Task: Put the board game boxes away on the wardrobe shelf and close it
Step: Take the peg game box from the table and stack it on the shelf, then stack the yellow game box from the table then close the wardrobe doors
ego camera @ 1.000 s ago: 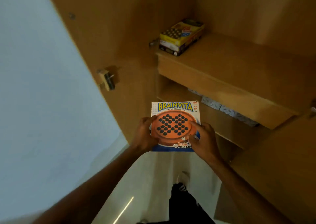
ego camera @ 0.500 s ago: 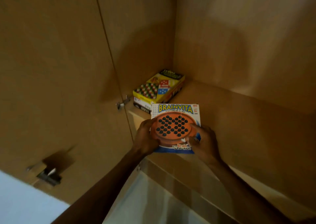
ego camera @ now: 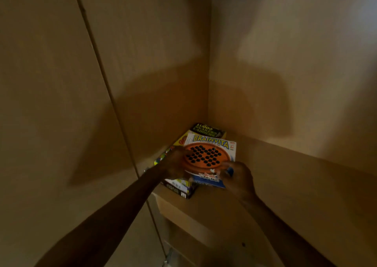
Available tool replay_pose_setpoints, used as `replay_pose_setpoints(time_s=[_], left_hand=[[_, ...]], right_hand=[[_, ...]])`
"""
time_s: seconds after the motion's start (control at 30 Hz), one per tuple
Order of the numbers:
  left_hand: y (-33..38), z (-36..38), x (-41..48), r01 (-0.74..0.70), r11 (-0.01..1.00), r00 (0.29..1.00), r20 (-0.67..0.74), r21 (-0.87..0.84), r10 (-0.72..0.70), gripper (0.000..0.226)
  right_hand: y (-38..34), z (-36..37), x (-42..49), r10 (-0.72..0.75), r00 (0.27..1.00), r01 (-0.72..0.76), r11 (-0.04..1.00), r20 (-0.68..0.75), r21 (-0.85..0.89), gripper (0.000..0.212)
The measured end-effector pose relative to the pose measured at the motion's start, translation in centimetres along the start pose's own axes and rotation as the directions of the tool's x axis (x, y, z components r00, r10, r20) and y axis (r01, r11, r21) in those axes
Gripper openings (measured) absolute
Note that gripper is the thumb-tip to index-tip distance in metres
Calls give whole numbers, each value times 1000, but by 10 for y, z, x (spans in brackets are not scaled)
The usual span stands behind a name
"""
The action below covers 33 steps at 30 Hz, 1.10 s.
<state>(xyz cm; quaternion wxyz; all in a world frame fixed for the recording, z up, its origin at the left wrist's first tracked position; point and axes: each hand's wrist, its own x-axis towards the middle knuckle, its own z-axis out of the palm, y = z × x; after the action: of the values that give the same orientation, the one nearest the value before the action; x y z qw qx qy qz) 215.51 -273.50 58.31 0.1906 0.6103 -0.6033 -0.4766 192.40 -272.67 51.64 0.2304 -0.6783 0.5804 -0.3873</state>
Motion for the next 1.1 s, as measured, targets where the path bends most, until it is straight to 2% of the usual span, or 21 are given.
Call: replay_pose_setpoints(time_s=[0.07,0.13,0.17,0.2,0.27,0.33,0.47,0.57,0.67,0.73,0.8,0.93,1.1], left_hand=[[-4,-17,14,-80,996,997,-6,48,80,39],[-14,-29,22,-169,966,978,-87,198,189,34],[-17,-30,23,-186,924,958,-149,333,246,27],[-19,-29,23,-200,908,941,-186,369,283,25],[-25,-27,20,-158,827,910,-246,540,335,36],[-35,-25,21,-141,813,879,-306,565,365,42],[-42,-25,20,-121,857,879,-347,501,327,50],[-43,-20,11,-179,872,878,-326,455,350,52],[-51,0,-9,-177,917,850,-414,358,326,43],[-62,21,-30,-128,956,784,-563,264,261,32],[-76,47,-53,-122,988,758,-634,91,152,32],[-114,102,-110,-88,985,743,-669,-147,-33,22],[-156,173,-213,10,959,702,-681,-284,-210,23]], right_hand=[[-2,8,10,-68,998,68,998,-15,-14,9],[-8,14,17,-128,992,128,992,-18,-17,7],[-11,16,18,-163,987,163,987,-10,-6,8],[-15,18,18,-191,981,191,982,15,7,9],[-18,23,18,-221,973,218,975,70,49,13],[-18,27,20,-222,966,211,973,131,93,20],[-21,30,25,-214,941,205,977,261,62,30],[-18,28,22,-197,922,179,980,332,84,42],[-15,22,8,-222,912,196,975,345,109,50],[-14,18,-8,-225,919,193,973,323,126,45],[-14,14,-26,-236,923,196,968,303,155,42],[-12,15,-72,-213,900,133,965,381,225,40],[-15,29,-150,-205,782,72,968,589,241,39]])
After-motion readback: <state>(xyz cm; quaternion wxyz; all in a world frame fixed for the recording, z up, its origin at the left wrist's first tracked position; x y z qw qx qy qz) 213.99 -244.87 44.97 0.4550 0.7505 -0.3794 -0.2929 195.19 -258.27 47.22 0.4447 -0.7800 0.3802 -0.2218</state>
